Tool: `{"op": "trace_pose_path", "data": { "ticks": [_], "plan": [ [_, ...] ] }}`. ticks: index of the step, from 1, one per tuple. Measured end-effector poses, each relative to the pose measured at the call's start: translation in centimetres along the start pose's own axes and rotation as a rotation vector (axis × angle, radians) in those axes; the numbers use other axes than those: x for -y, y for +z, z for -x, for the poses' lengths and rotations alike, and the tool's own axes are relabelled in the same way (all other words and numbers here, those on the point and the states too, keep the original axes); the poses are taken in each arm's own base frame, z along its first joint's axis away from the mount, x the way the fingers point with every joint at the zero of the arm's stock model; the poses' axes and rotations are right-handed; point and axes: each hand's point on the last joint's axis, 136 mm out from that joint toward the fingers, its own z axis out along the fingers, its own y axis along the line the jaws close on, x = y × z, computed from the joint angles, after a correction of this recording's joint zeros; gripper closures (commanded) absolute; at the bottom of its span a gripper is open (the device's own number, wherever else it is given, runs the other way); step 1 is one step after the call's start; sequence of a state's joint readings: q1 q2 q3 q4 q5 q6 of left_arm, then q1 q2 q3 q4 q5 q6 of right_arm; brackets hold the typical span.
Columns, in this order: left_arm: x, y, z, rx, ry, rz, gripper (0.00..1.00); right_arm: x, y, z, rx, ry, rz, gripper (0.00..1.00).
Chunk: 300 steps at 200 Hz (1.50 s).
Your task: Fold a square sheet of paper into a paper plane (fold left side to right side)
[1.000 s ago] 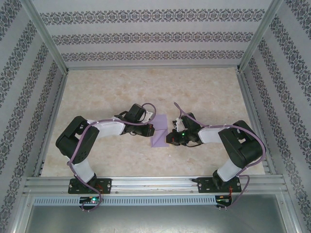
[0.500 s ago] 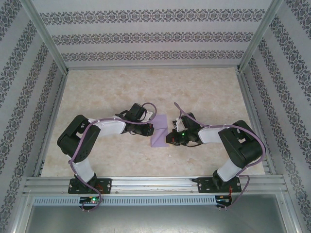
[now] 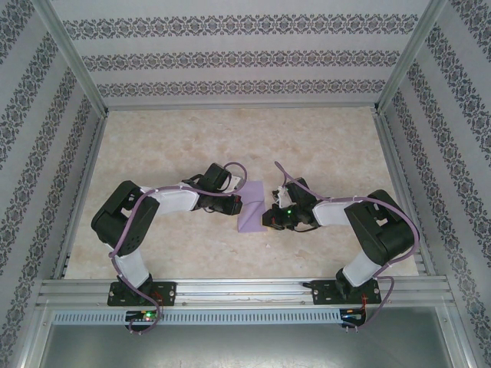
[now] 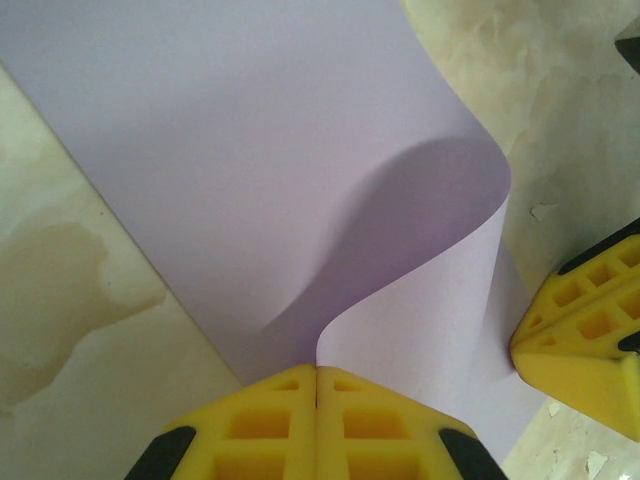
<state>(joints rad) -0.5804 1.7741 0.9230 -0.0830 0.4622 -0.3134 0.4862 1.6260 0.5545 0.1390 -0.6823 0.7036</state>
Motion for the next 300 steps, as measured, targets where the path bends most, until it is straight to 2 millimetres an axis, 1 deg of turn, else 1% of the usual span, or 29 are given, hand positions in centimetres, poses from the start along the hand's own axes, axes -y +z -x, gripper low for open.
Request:
{"op": "trace_pose_path", "data": {
  "ticks": [150,257,275,300],
  "plan": [
    [-0.5,0.6,-0.4,-0.018,-0.008,0.009,1.00,0.0,0.0,0.0,-0.007,0.007,0.006,1.00],
    [-0.5,0.8,-0.2,-0.016,0.000,0.009,1.00,-0.2,-0.1,0.1,-0.005,0.008,0.007,1.00],
    [-0.5,0.8,-0.2,-0.016,0.002,0.009,1.00,-0.5,-0.3,0.0,-0.003,0.009,0.010,1.00],
    [-0.5,0.8,-0.2,-0.016,0.004,0.009,1.00,-1.8,-1.1,0.3,0.021,-0.003,0.039,1.00]
  ]
}}
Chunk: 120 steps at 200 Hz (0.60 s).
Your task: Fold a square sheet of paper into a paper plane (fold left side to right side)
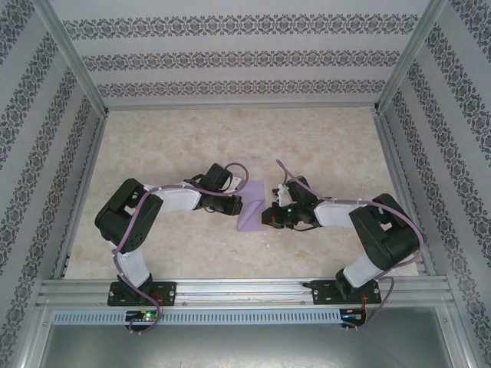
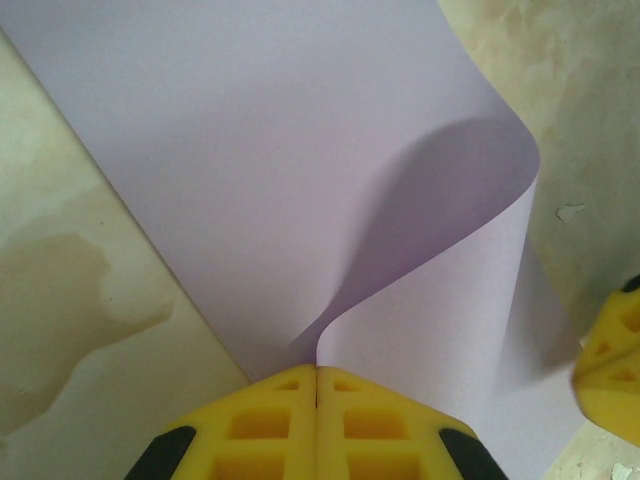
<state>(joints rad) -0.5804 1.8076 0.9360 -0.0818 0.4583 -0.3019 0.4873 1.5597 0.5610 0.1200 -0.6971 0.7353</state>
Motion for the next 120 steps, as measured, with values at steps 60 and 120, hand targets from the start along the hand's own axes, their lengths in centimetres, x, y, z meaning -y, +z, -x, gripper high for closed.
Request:
{"op": "trace_pose_path", "data": {
  "ticks": [60,120],
  "plan": [
    [0.0,0.0,0.0,-0.001,0.007,0.000,1.00,-2.8,-1.1,1.8,0.073,-0.025,0.048,1.00],
    [-0.1,0.0,0.0,0.001,0.007,0.004,1.00,-3.8,1.0,2.5,0.055,-0.053,0.041,1.00]
  ]
}}
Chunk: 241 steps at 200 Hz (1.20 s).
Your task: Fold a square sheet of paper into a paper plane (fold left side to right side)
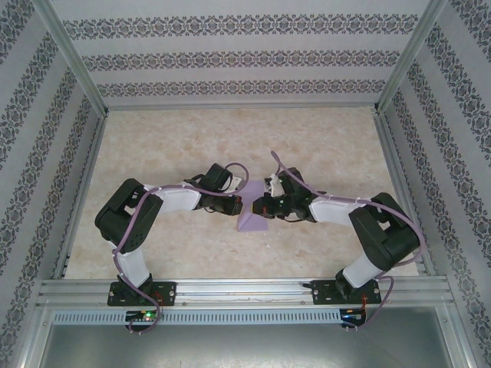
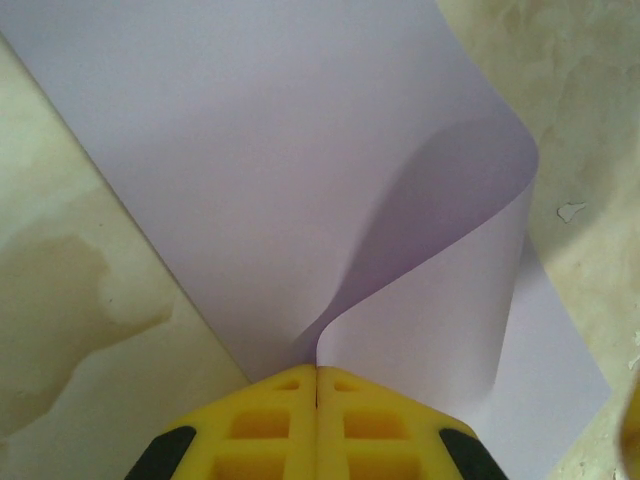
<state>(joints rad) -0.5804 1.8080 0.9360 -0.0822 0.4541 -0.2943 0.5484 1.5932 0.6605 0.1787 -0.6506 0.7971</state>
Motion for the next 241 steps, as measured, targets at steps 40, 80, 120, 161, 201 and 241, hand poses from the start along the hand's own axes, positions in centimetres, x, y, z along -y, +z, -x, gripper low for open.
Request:
{"op": "trace_pose_path", "data": {
  "ticks": [40,80,120,161,201,241],
  "plan": [
    [0.0,0.0,0.0,0.001,0.000,0.003,1.00,0.4,1.4,-0.1,-0.020,0.007,-0.019,1.00],
    [-0.1,0.0,0.0,0.002,0.000,0.005,1.00,1.1,2.0,0.1,-0.020,0.016,-0.037,1.00],
    [-0.2,0.0,0.0,0.003,0.000,0.009,1.00,1.7,2.3,0.2,-0.019,0.024,-0.055,1.00],
    [-0.2,0.0,0.1,0.005,0.001,0.013,1.00,2.2,2.5,0.2,-0.018,0.031,-0.070,1.00],
    [-0.2,0.0,0.2,0.006,0.001,0.014,1.00,2.6,2.6,0.2,-0.017,0.036,-0.082,1.00],
    [-0.3,0.0,0.2,0.008,0.001,0.018,1.00,2.6,2.6,0.2,-0.013,0.036,-0.086,1.00]
  ]
}}
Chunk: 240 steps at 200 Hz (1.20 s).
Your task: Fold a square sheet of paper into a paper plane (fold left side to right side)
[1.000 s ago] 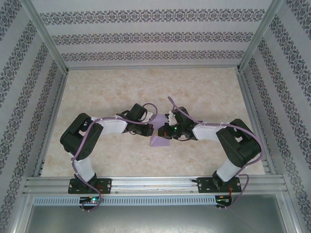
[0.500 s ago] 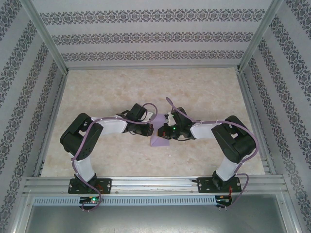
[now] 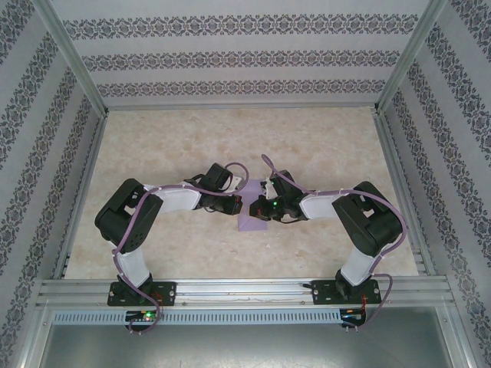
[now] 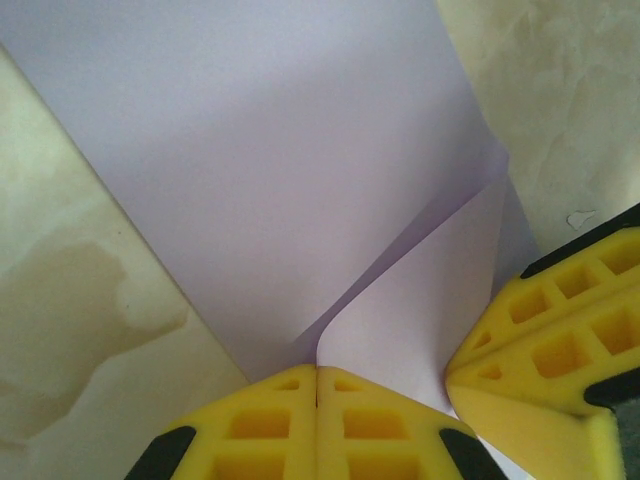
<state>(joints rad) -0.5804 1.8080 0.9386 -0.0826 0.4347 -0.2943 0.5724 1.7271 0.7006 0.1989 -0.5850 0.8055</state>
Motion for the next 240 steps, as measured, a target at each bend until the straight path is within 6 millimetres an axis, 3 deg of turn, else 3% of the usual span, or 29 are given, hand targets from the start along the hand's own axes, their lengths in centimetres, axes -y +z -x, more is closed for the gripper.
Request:
{"op": "trace_pose_path", "data": {
  "ticks": [104,162,205,240],
  "plan": [
    [0.0,0.1,0.3,0.005,0.001,0.004,1.00,0.9,0.2,-0.1,0.008,0.040,-0.026,1.00],
    [-0.1,-0.2,0.8,0.013,-0.001,0.020,0.82,0.9,0.2,-0.1,0.016,0.059,-0.019,1.00],
    [1.1,-3.0,2.7,0.083,0.020,0.028,0.80,1.0,0.2,-0.1,0.021,0.060,-0.014,1.00],
    [2.7,-6.0,3.4,0.128,0.016,-0.001,0.87,1.0,0.2,-0.1,0.026,0.060,-0.008,1.00]
  ]
}}
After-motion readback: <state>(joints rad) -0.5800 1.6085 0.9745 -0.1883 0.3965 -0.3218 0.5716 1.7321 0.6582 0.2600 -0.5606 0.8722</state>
